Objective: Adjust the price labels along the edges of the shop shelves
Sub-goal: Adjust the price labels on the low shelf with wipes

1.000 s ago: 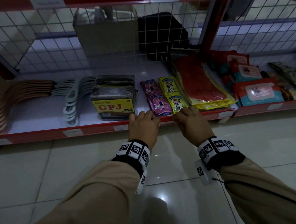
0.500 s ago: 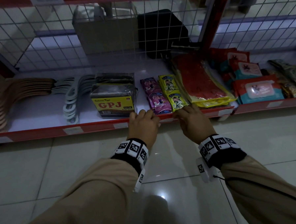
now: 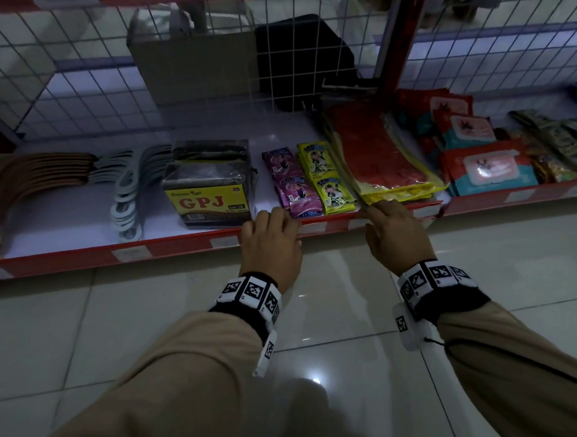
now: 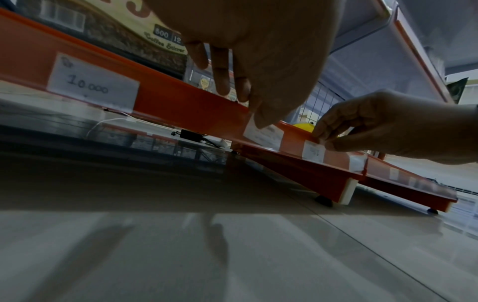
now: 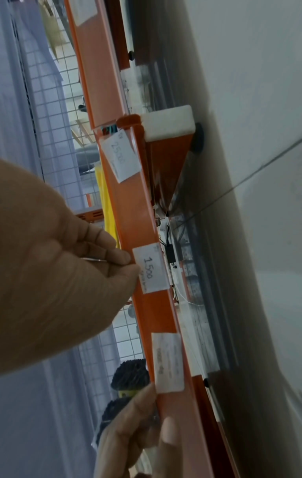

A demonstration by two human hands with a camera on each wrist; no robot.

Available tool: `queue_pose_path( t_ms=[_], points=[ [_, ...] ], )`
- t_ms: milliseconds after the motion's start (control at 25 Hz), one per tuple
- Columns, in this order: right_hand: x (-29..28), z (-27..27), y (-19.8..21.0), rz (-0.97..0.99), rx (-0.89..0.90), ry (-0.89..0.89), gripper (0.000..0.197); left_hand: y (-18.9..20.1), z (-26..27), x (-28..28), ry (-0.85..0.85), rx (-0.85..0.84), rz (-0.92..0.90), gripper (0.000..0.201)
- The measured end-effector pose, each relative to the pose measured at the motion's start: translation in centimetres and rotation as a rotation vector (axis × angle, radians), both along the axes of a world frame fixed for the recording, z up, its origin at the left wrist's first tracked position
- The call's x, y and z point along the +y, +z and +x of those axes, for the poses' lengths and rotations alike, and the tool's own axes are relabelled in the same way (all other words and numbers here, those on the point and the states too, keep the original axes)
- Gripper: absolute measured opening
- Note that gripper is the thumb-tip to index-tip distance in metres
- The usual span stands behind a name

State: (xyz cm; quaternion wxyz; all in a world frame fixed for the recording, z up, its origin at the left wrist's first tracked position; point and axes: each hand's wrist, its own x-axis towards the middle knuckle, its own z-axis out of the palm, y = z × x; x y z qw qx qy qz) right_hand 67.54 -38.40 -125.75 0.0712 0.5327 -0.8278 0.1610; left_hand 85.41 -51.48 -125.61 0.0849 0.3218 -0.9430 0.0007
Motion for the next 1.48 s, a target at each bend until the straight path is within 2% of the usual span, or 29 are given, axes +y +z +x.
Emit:
queue_pose_path(
  t_ms=[120,320,560,720,920,1160,1320,1480],
  points=[
    [0.3,-0.1,0.1,0.001,-0.003,0.012,0.031,0.1,-0.7,0.7,-0.023,0.026,0.003,0.036],
    [0.4,-0.2,0.2,-0.016,0.026,0.036,0.03,0.4,-3.0,1.7,-0.16,0.028,0.026,0.046],
    [0.1,-0.2,-0.1,-0.005,0.04,0.044,0.026,0.3,-2.9,0.8,-0.065,0.084,0.096,0.038],
    [-0.2,0.1,0.0,0.007,0.118,0.098,0.029,-0.1,-2.1,0.4,-0.045,0.055,0.098,0.033],
    [-0.6,0.7,0.3,0.038,0.14,0.061,0.027,-0.3,-1.5,0.2,-0.061,0.061,0.09,0.036],
    [-2.2,2.2,0.5,-0.018,0.042,0.223,0.025,-0.1,-1.2,0.2,-0.085,0.046,0.112,0.04],
    [-2.5,3.2,-0.2,0.039,0.018,0.219,0.025,0.0,-1.1,-0.1,-0.13,0.032,0.137,0.036],
    [-2.6,3.6,-0.4,0.03,-0.022,0.186,0.036,-0.2,-0.7,-0.5,-0.179,0.042,0.192,0.038]
  ],
)
